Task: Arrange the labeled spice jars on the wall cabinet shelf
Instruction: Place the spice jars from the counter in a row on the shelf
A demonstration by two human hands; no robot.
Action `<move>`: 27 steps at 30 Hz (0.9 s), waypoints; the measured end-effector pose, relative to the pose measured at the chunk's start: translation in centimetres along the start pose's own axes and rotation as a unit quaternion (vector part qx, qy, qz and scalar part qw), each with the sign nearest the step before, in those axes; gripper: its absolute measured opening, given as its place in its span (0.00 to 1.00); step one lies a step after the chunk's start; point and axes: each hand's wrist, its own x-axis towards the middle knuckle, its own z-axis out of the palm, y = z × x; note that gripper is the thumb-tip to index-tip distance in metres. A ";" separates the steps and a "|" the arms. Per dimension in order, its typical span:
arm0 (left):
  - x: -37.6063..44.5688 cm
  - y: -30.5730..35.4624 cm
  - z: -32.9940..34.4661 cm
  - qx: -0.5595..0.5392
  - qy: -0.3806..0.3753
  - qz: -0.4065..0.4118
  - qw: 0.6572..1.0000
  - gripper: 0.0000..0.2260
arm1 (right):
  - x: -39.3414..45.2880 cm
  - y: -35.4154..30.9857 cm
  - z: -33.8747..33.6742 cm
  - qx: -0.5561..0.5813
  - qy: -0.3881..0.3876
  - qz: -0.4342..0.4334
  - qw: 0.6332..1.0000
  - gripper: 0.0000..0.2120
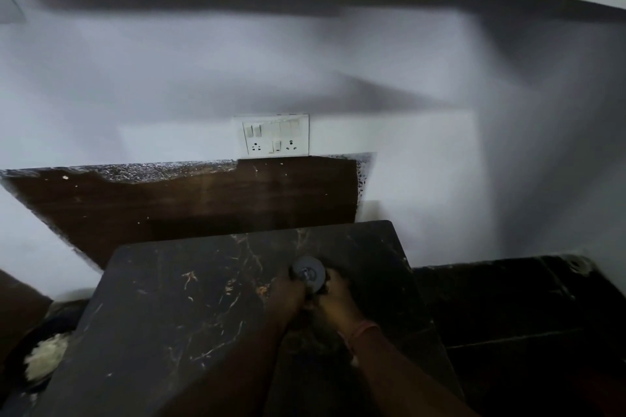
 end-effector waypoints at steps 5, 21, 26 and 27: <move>-0.6 4.0 -3.0 -0.069 0.006 0.050 0.996 0.22 | 0.9 -5.9 -1.7 -0.162 0.020 -0.171 0.972 0.25; -4.3 14.7 -10.8 -0.177 -0.005 0.294 0.939 0.49 | -3.1 -16.7 -0.9 -0.024 0.105 -0.366 0.924 0.30; -5.5 15.9 -12.6 -0.263 -0.033 0.270 0.926 0.49 | -4.5 -19.1 -3.1 -0.001 -0.043 -0.303 0.952 0.34; -5.7 16.4 -12.9 -0.295 -0.050 0.264 0.917 0.48 | -4.8 -19.7 -3.5 0.004 -0.070 -0.290 0.954 0.35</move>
